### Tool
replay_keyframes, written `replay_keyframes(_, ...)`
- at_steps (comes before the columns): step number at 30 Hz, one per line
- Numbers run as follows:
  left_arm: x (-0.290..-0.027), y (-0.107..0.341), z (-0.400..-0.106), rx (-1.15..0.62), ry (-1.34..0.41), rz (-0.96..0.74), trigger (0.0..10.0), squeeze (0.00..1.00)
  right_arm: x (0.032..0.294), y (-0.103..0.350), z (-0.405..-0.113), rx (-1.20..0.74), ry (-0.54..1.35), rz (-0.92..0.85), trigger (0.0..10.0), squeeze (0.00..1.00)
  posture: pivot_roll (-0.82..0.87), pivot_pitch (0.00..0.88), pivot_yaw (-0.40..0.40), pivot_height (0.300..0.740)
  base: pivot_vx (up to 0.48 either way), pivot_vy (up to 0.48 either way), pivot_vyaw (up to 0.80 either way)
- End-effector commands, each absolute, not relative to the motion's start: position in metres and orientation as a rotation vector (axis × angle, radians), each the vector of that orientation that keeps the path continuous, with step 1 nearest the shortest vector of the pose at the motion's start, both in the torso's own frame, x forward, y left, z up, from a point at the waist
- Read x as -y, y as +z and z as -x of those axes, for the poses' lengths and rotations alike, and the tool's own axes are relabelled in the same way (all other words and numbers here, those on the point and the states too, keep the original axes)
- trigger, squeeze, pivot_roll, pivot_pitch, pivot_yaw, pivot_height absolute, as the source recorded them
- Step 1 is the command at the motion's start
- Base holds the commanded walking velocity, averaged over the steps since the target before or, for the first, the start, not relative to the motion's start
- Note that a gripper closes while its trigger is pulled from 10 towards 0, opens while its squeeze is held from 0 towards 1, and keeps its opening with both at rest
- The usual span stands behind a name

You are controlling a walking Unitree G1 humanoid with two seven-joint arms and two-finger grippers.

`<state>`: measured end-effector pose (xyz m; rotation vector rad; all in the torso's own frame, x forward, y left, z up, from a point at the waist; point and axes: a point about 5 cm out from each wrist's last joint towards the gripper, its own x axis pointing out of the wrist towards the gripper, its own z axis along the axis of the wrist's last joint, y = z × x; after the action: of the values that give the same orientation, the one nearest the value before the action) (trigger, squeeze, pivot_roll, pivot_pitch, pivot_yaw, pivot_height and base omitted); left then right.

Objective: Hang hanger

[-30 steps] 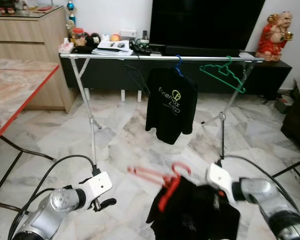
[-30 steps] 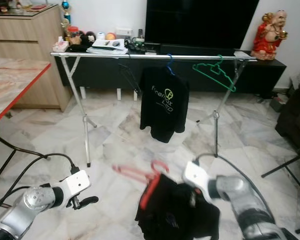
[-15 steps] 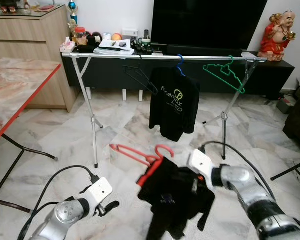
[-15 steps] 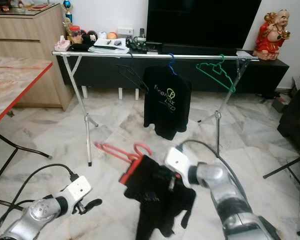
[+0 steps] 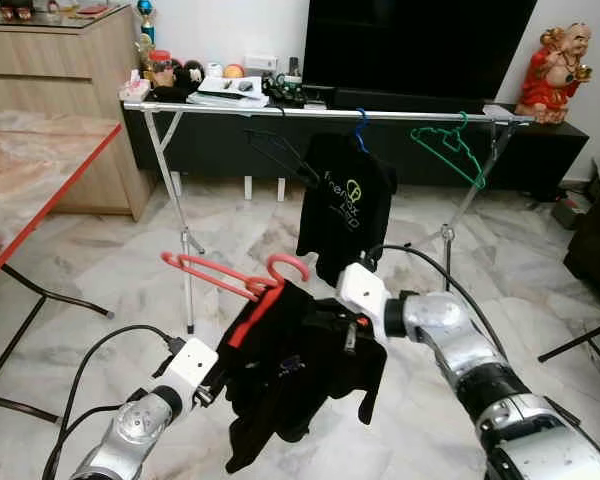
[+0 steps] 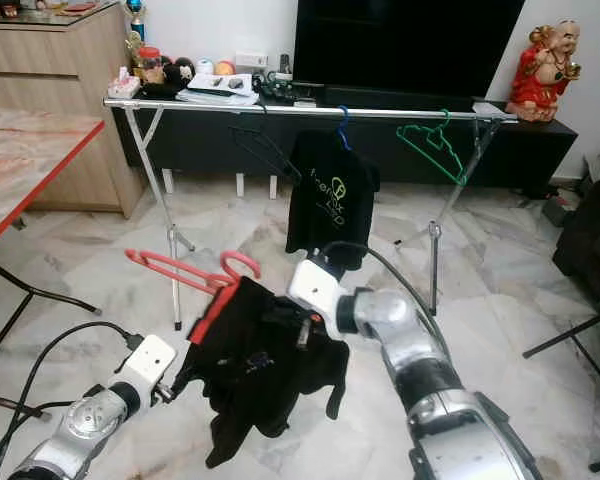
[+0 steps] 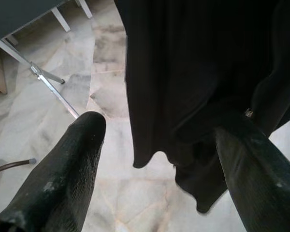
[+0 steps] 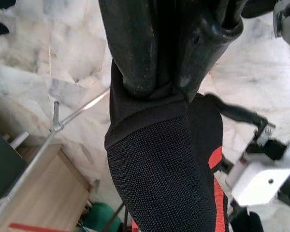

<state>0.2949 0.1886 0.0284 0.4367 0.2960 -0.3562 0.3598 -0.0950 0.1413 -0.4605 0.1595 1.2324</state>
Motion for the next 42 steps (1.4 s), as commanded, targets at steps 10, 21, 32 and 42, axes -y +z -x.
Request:
replay_keyframes(10,-0.191,0.033,-0.301,-0.226,-0.273,-0.448,10.0,0.00,0.068,0.162,-0.366,-0.086,1.264,0.415,0.0,0.00,0.06,0.000,-0.120,0.740,0.000,0.000,0.00)
replay_keyframes(21,-0.191,0.037,-0.305,-0.185,-0.230,-0.508,10.0,0.00,0.051,0.177,-0.371,-0.048,1.248,0.410,0.0,0.00,0.06,0.000,-0.129,0.740,0.000,0.000,0.00)
replay_keyframes(32,-0.195,0.028,-0.299,-0.229,-0.258,-0.557,10.0,0.00,0.043,0.183,-0.372,-0.032,1.262,0.425,0.0,0.00,0.07,0.000,-0.132,0.740,0.000,0.000,0.00)
replay_keyframes(42,-0.199,0.033,-0.309,-0.215,-0.130,-0.632,10.0,0.00,0.035,0.192,-0.373,0.005,1.276,0.419,0.0,0.00,0.06,0.000,-0.131,0.740,0.000,0.000,0.00)
